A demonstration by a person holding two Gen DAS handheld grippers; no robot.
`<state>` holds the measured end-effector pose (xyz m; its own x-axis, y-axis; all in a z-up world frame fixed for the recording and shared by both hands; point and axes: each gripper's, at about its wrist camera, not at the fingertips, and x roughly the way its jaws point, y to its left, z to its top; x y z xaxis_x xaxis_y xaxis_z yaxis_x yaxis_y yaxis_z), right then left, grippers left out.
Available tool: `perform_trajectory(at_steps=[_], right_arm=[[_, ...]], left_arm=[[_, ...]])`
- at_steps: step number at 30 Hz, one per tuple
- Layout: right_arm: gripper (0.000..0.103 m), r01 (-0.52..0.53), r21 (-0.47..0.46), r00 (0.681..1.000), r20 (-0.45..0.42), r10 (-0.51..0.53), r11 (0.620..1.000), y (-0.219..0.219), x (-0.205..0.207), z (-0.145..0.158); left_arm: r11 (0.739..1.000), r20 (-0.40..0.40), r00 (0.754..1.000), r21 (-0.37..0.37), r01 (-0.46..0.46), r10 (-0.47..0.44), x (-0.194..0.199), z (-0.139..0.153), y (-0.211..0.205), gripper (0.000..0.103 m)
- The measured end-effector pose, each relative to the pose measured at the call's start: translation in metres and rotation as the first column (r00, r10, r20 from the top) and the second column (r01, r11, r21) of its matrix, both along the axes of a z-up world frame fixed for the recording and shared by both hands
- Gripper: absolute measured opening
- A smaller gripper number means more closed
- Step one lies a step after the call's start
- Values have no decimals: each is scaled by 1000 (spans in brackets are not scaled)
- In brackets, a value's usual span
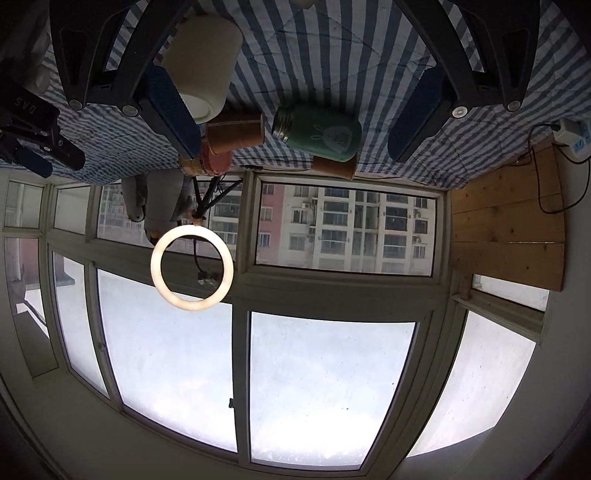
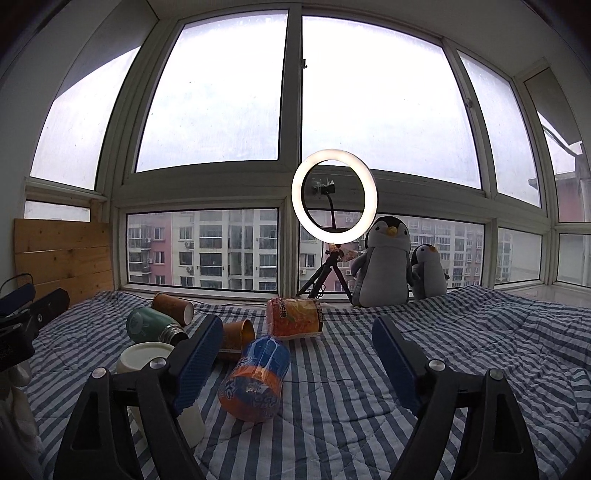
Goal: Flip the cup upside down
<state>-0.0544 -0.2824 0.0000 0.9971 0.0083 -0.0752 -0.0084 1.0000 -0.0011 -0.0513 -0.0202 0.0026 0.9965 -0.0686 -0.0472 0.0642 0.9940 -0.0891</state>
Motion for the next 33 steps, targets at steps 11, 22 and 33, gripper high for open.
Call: perform_trajectory(at_steps=[11,22,33], right_arm=[[80,20,8,999,31,-20,1000,-1,-4,-2],[83,19,15,999,26,-19,1000,-4,-4,-2],[83,23,18,1000,21,-23,1000,-5,-2,-4]], left_arm=[[998,-21,1000,67,8,-6,7,-5,-16,103],[999,-8,1000,43,-7,7,4,-5,-11,103],[999,0,1000,37,-10,10,1,-5,-9,103]])
